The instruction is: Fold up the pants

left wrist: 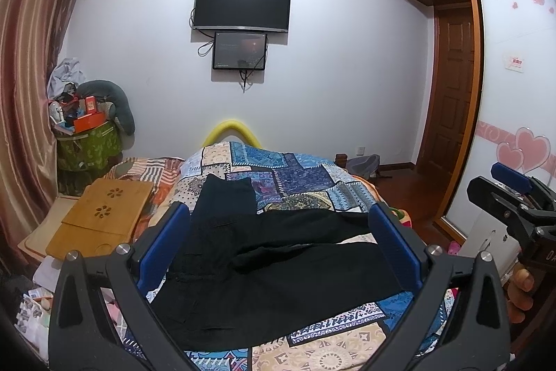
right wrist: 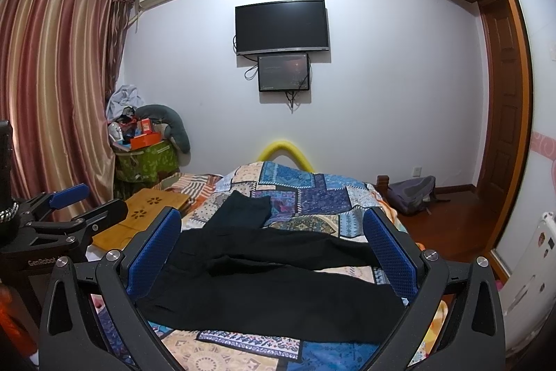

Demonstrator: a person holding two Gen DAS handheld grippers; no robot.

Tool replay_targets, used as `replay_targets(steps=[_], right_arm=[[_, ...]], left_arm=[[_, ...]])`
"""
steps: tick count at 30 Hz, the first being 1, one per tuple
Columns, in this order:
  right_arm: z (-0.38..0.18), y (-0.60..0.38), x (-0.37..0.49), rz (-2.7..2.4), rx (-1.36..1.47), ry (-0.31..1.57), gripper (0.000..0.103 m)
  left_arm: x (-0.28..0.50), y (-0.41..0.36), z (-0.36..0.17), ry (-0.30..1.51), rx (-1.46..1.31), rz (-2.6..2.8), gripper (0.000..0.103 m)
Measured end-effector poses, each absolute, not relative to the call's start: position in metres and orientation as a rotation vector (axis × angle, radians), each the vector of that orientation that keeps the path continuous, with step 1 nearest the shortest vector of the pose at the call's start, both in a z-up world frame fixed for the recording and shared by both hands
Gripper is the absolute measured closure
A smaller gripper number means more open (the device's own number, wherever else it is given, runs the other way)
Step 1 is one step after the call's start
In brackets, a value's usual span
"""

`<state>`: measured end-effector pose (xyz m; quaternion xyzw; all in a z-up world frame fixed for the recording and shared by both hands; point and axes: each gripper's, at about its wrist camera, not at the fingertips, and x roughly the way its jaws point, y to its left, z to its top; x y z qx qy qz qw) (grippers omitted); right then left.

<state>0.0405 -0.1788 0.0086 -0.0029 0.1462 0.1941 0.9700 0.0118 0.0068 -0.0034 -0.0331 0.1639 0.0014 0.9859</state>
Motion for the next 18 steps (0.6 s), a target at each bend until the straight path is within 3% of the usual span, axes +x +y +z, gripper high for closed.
replay_targets(steps=[18], right_arm=[[0.0071, -0.1770, 0.0414, 0.393, -0.008, 0.296, 0.000]], left_arm=[[0.0142, 0.0065, -0.0052, 0.331, -0.071, 0.000, 0.000]])
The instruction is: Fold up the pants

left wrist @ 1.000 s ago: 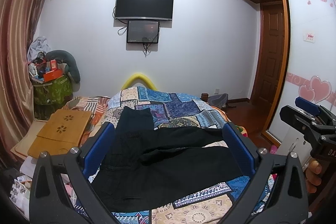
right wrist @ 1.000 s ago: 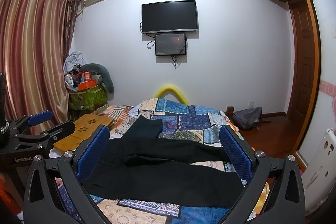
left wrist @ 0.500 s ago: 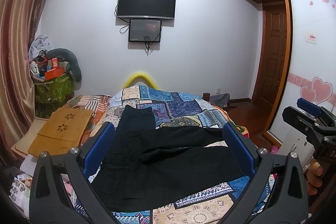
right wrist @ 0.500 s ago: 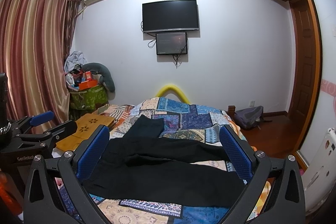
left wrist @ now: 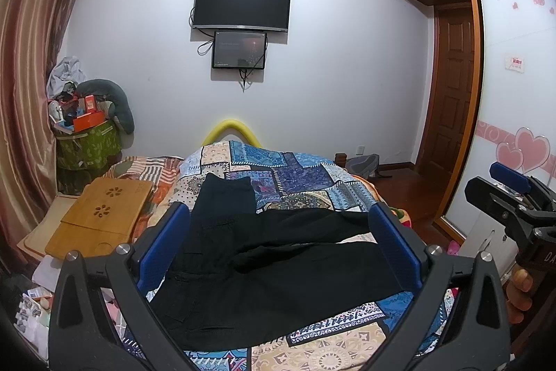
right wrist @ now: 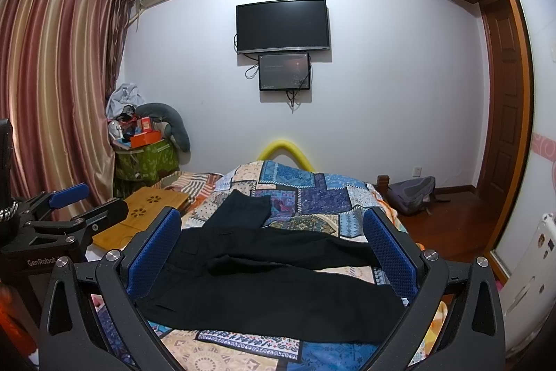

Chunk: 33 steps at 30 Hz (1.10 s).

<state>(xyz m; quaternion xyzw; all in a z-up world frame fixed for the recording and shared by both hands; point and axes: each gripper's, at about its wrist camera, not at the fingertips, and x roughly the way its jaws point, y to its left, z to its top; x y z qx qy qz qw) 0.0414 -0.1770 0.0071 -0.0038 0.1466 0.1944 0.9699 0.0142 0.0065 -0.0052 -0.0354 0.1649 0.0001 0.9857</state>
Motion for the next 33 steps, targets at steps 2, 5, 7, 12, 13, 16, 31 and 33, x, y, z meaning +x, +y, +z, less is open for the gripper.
replay_targets(steps=[2, 5, 7, 12, 13, 16, 31, 33], right_arm=[[0.007, -0.177, 0.041, 0.391, -0.008, 0.295, 0.000], [0.008, -0.176, 0.041, 0.392, -0.008, 0.296, 0.000], [0.008, -0.176, 0.041, 0.391, -0.009, 0.296, 0.000], [0.006, -0.175, 0.043, 0.390, -0.010, 0.300, 0.000], [0.006, -0.175, 0.044, 0.389, -0.009, 0.301, 0.000], [0.005, -0.175, 0.045, 0.389, -0.009, 0.304, 0.000], [-0.006, -0.175, 0.066, 0.394, -0.024, 0.263, 0.000], [-0.008, -0.174, 0.077, 0.382, -0.053, 0.273, 0.000]], left_arm=[[0.014, 0.007, -0.005, 0.332, -0.073, -0.003, 0.000], [0.015, 0.007, -0.006, 0.333, -0.073, -0.003, 0.000], [0.015, 0.007, -0.006, 0.333, -0.073, -0.003, 0.000], [0.015, 0.007, -0.006, 0.334, -0.074, -0.004, 0.000], [0.015, 0.008, -0.006, 0.335, -0.074, -0.005, 0.000], [0.015, 0.008, -0.006, 0.335, -0.074, -0.005, 0.000], [0.045, 0.024, -0.016, 0.383, -0.060, -0.001, 0.000], [0.058, 0.031, -0.019, 0.394, -0.055, 0.019, 0.000]])
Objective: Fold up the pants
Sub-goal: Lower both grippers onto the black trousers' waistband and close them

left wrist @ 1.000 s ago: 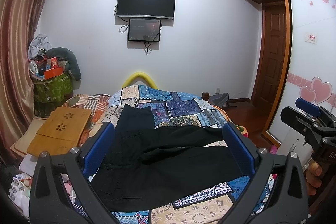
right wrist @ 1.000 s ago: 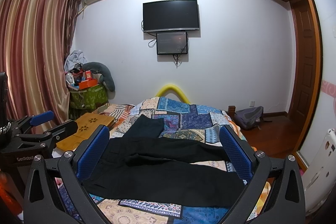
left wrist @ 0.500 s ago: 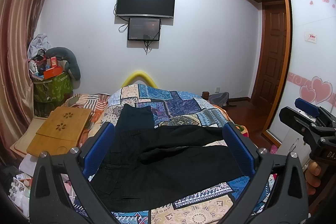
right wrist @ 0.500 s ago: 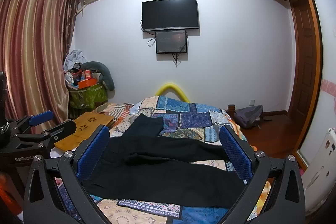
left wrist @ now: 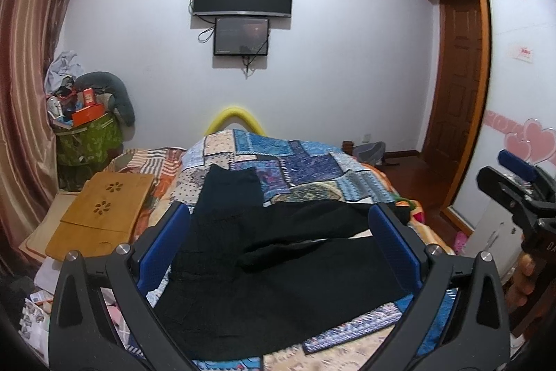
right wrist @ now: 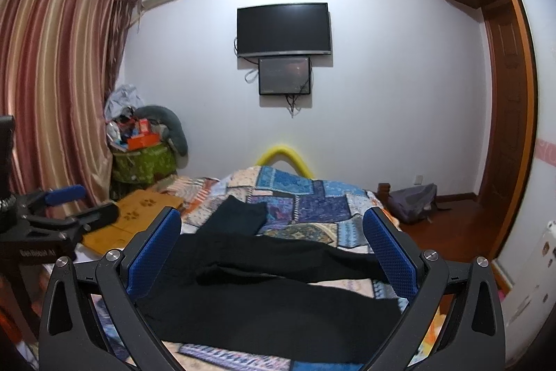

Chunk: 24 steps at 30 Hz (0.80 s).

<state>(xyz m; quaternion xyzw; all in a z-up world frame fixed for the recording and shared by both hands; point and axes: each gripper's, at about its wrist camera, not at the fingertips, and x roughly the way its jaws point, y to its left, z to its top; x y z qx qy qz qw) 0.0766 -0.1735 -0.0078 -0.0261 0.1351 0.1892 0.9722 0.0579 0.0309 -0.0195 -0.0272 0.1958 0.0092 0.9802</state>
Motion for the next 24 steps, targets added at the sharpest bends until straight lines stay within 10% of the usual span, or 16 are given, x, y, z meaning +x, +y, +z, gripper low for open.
replay_targets(steps=[24], right_arm=[[-0.095, -0.164, 0.266, 0.345, -0.262, 0.659, 0.000]], left_arm=[[0.284, 0.200, -0.142, 0.768, -0.118, 0.309, 0.014]])
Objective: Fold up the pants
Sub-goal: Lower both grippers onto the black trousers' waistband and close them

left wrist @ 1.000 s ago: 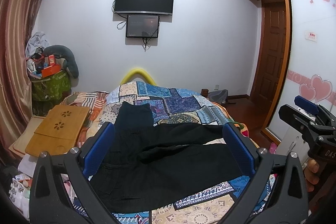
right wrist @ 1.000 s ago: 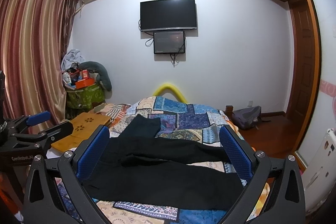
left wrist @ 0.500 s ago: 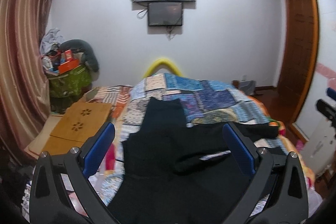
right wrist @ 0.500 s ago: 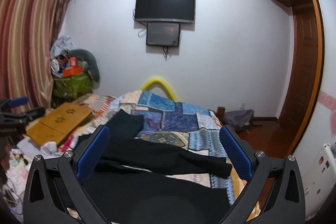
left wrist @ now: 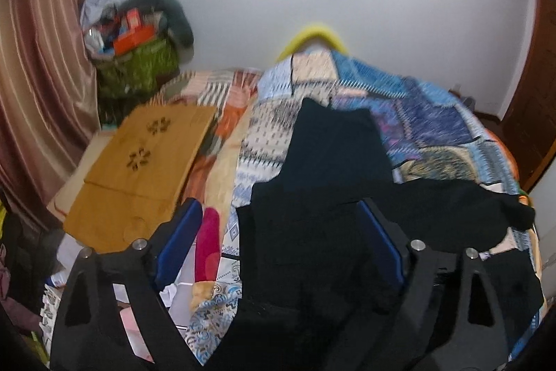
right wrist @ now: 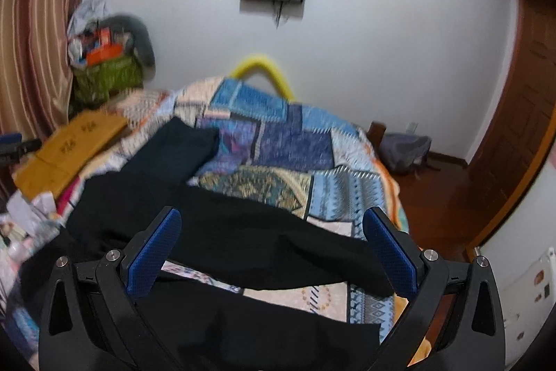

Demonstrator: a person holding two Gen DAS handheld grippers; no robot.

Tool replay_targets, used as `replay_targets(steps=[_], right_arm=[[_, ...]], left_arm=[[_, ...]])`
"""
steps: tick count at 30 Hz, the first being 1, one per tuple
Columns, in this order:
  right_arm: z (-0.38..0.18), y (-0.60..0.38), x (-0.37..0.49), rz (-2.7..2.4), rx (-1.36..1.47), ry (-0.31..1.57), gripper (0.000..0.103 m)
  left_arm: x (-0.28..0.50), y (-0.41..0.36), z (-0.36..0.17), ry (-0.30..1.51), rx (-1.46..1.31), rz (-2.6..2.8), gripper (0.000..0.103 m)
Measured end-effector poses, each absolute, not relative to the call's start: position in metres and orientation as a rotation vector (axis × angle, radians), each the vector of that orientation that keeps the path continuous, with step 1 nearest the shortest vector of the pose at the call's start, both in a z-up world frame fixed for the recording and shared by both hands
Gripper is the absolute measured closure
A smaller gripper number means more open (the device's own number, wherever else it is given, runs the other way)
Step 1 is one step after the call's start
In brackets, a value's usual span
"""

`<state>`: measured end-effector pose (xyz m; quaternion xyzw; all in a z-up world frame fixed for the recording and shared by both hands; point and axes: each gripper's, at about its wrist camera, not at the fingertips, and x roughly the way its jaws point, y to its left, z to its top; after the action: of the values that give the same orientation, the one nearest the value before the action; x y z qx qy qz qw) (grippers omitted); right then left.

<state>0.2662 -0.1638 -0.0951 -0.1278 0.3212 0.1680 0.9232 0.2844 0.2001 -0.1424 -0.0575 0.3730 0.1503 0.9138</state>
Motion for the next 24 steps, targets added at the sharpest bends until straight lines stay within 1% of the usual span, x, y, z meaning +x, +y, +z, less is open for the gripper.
replay_targets(steps=[2, 4, 6, 9, 11, 15, 20, 24], right_arm=[[-0.107, -0.159, 0.281, 0.353, -0.295, 0.695, 0.000], [-0.119, -0.157, 0.298, 0.374, -0.319, 0.725, 0.001], [-0.131, -0.152, 0.313, 0.395, -0.345, 0.750, 0.005], [-0.148, -0.143, 0.332, 0.432, -0.378, 0.786, 0.006], [-0.158, -0.137, 0.349, 0.454, -0.388, 0.806, 0.010], [-0.182, -0.128, 0.381, 0.513, -0.397, 0.872, 0.011], [-0.204, -0.120, 0.407, 0.566, -0.431, 0.947, 0.020], [-0.214, -0.111, 0.421, 0.637, -0.445, 0.997, 0.022]], left_arm=[[0.303, 0.217, -0.159, 0.820, -0.153, 0.318, 0.017], [0.321, 0.233, -0.175, 0.870, -0.191, 0.325, 0.026], [0.338, 0.247, -0.193, 0.920, -0.225, 0.326, 0.031], [0.360, 0.261, -0.217, 0.980, -0.251, 0.328, 0.034], [0.370, 0.265, -0.231, 1.010, -0.263, 0.320, 0.034], [0.389, 0.274, -0.264, 1.081, -0.306, 0.319, 0.034], [0.397, 0.294, -0.299, 1.156, -0.370, 0.325, 0.034], [0.397, 0.301, -0.317, 1.197, -0.420, 0.289, 0.034]])
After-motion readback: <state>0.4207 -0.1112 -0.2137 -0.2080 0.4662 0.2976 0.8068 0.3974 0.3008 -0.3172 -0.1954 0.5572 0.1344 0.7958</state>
